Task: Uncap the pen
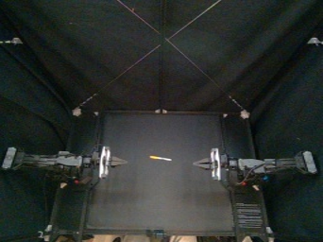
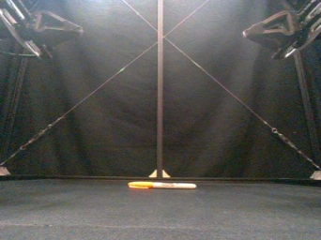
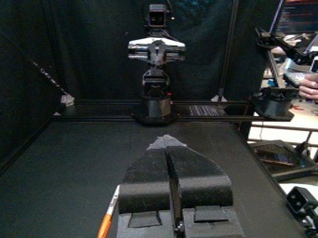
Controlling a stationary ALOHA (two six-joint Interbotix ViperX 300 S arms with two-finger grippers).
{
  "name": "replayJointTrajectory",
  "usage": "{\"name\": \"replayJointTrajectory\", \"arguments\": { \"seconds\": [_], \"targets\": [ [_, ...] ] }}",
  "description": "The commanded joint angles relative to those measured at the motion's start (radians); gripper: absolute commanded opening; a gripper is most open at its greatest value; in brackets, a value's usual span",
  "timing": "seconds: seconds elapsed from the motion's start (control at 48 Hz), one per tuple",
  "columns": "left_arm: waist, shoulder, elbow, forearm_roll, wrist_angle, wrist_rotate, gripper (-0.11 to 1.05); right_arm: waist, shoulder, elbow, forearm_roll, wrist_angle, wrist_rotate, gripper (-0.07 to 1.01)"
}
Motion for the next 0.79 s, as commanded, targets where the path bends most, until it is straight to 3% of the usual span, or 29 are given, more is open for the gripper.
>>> {"name": "replayJointTrajectory", "arguments": {
  "seconds": [0.021, 0.104, 0.208, 0.396, 0.521, 0.792],
  "targets": [
    [-0.003, 0.026, -0.012, 0.000, -0.006, 0.0000, -0.06, -0.002, 0.029, -0.014, -0.006, -0.009, -0.008, -0.04],
    [-0.002, 0.057, -0.020, 0.000, -0.005, 0.0061, -0.06, -0.009, 0.069, -0.032, -0.021, -0.009, 0.000, -0.03],
    [0.020, 0.124, -0.038, 0.003, -0.006, 0.0092, -0.01, -0.029, 0.144, -0.058, -0.032, -0.009, 0.000, 0.00],
    [0.098, 0.242, -0.066, 0.012, -0.018, 0.0092, 0.03, -0.087, 0.318, -0.109, -0.028, -0.009, 0.005, 0.00],
    [0.133, 0.304, -0.072, 0.031, -0.038, 0.0092, 0.06, -0.126, 0.453, -0.149, -0.018, -0.009, 0.005, 0.00],
    [0.160, 0.416, -0.078, 0.091, -0.063, 0.0092, 0.19, -0.163, 0.752, -0.259, -0.028, -0.008, 0.000, 0.02]
  ]
}}
